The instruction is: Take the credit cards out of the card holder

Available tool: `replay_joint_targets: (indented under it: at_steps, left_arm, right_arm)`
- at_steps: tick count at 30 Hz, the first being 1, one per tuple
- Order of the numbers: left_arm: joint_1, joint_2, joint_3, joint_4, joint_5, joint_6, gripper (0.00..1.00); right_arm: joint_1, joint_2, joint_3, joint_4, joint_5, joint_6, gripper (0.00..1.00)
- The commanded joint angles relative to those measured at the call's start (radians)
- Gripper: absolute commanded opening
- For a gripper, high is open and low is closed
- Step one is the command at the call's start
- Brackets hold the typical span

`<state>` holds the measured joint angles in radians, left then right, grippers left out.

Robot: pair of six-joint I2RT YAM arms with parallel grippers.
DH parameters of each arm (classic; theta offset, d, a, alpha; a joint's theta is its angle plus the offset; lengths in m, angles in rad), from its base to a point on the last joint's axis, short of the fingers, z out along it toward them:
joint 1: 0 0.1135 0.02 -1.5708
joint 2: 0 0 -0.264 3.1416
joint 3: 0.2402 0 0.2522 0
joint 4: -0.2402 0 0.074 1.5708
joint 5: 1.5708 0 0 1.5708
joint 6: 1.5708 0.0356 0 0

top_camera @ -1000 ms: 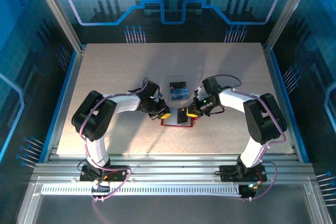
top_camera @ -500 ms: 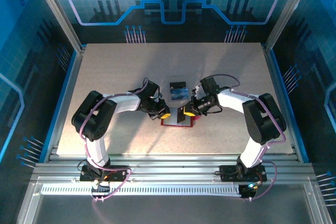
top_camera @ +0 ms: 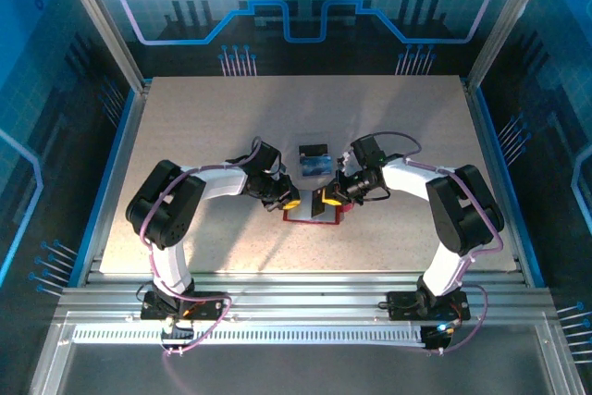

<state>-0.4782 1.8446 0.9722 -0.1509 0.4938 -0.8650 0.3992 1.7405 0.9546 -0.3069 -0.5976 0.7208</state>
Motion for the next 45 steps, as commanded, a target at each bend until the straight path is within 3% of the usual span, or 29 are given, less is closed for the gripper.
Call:
replay_joint_targets:
  at_steps: [1, 8, 14, 20, 28, 36, 45]
  left_arm:
    - [-0.003, -0.022, -0.023, -0.047, -0.029, -0.008, 0.14]
    - [-0.003, -0.056, -0.024, -0.047, -0.037, -0.017, 0.15]
    - [-0.003, -0.092, -0.041, -0.049, -0.052, -0.021, 0.17]
    - [-0.003, -0.119, -0.073, -0.046, -0.059, -0.024, 0.17]
    - [-0.002, -0.158, -0.125, -0.026, -0.066, -0.031, 0.18]
    - [0.03, -0.219, -0.196, -0.027, -0.073, -0.032, 0.2]
    - [0.077, -0.271, -0.242, -0.047, -0.075, -0.018, 0.2]
  right_arm:
    - [0.008, -0.047, 0.009, -0.048, 0.011, -0.032, 0.03]
    - [-0.002, -0.086, 0.085, -0.217, 0.074, -0.189, 0.0]
    - [-0.001, -0.09, 0.183, -0.35, 0.101, -0.414, 0.0]
    - [0.007, -0.076, 0.297, -0.472, 0.223, -0.666, 0.0]
    - [0.011, 0.0, 0.464, -0.598, 0.296, -1.07, 0.0]
    - [0.034, 0.135, 0.703, -0.742, 0.432, -1.375, 0.0]
    - [0.081, 0.302, 0.965, -0.892, 0.548, -1.552, 0.0]
